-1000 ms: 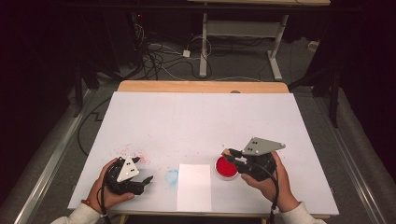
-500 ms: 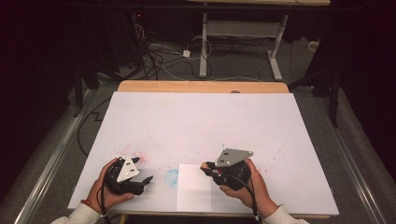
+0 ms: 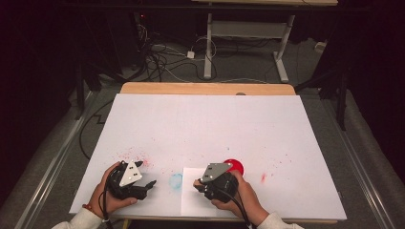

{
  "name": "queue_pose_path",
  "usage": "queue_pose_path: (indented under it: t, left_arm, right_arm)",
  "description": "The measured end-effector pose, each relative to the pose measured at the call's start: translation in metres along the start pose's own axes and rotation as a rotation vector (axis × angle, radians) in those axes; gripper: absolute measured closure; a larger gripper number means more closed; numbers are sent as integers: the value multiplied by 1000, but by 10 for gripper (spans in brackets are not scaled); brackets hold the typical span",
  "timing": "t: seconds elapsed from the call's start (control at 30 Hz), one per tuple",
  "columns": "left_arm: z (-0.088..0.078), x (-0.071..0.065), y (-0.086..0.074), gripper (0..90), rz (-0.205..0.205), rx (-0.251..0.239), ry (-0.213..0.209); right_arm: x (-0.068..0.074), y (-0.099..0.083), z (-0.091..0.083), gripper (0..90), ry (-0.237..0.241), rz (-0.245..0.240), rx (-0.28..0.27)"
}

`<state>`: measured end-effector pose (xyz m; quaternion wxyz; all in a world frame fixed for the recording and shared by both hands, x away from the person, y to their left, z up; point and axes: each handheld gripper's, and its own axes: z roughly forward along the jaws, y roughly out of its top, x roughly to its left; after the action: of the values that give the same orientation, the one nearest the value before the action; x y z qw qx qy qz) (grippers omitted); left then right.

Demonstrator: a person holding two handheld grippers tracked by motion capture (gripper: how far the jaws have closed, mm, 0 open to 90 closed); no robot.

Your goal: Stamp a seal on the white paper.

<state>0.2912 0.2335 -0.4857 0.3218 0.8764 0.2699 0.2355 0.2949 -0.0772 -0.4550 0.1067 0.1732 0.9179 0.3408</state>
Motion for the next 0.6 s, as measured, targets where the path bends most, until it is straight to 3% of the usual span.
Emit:
queue_pose_path:
  t: [0.23, 0.6]
  left_arm:
    - [1, 0, 0, 197, 6, 11, -2]
    - [1, -1, 0, 196, 9, 11, 1]
  right_arm:
    - [-1, -7, 15, 761, 21, -1, 67]
    - [-1, -11, 18, 762, 23, -3, 55]
